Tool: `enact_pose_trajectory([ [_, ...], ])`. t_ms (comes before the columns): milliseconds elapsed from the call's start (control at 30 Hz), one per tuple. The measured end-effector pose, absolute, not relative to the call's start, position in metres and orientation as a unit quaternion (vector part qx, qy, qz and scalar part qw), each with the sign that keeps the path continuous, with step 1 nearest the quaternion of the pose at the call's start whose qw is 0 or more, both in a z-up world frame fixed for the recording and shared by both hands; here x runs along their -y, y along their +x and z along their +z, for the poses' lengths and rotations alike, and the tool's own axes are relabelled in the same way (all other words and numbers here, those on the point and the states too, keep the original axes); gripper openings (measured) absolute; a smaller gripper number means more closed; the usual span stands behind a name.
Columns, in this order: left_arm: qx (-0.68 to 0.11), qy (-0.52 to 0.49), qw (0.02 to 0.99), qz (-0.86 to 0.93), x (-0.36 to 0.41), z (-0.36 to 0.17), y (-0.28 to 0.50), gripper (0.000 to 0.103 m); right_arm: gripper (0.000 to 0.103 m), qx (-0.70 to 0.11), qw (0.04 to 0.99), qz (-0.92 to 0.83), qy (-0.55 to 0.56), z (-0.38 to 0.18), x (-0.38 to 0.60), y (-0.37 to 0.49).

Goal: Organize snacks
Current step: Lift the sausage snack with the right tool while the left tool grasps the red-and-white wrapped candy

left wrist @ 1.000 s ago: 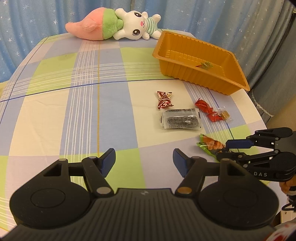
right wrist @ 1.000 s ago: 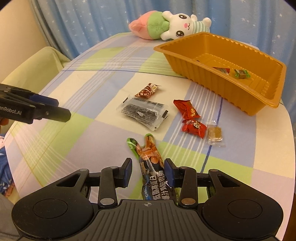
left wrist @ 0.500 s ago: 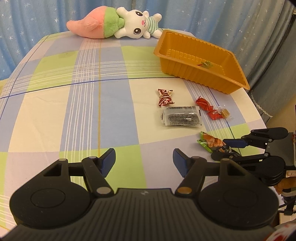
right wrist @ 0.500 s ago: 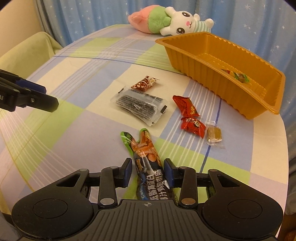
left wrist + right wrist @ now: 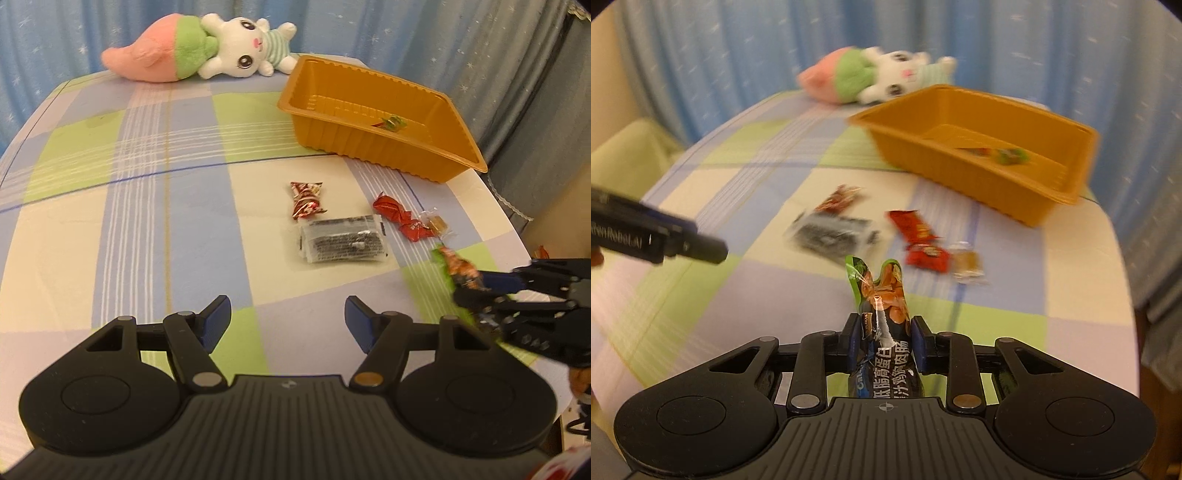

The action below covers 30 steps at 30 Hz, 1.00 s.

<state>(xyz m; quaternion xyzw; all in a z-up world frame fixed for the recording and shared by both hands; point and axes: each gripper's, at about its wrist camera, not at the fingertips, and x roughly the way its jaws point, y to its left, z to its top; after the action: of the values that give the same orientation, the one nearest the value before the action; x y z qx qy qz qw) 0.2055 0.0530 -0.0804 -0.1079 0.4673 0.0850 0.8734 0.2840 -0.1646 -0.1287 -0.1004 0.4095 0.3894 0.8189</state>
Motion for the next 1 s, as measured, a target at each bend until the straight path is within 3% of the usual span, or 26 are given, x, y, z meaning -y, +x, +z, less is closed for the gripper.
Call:
enact_pose_trajectory([
  [200, -0.459, -0.088, 0.882, 0.062, -0.054, -0.085, 0.233, 0.064, 0.029, -0.42, 0.845, 0.327, -0.044, -0.116, 0.2, 0.3],
  [1000, -0.48, -0.026, 0.877, 0.0, -0.065, -0.125, 0.345, 0.033, 0.029, -0.423, 0.878, 0.225, 0.017, -0.1, 0.256, 0.334],
])
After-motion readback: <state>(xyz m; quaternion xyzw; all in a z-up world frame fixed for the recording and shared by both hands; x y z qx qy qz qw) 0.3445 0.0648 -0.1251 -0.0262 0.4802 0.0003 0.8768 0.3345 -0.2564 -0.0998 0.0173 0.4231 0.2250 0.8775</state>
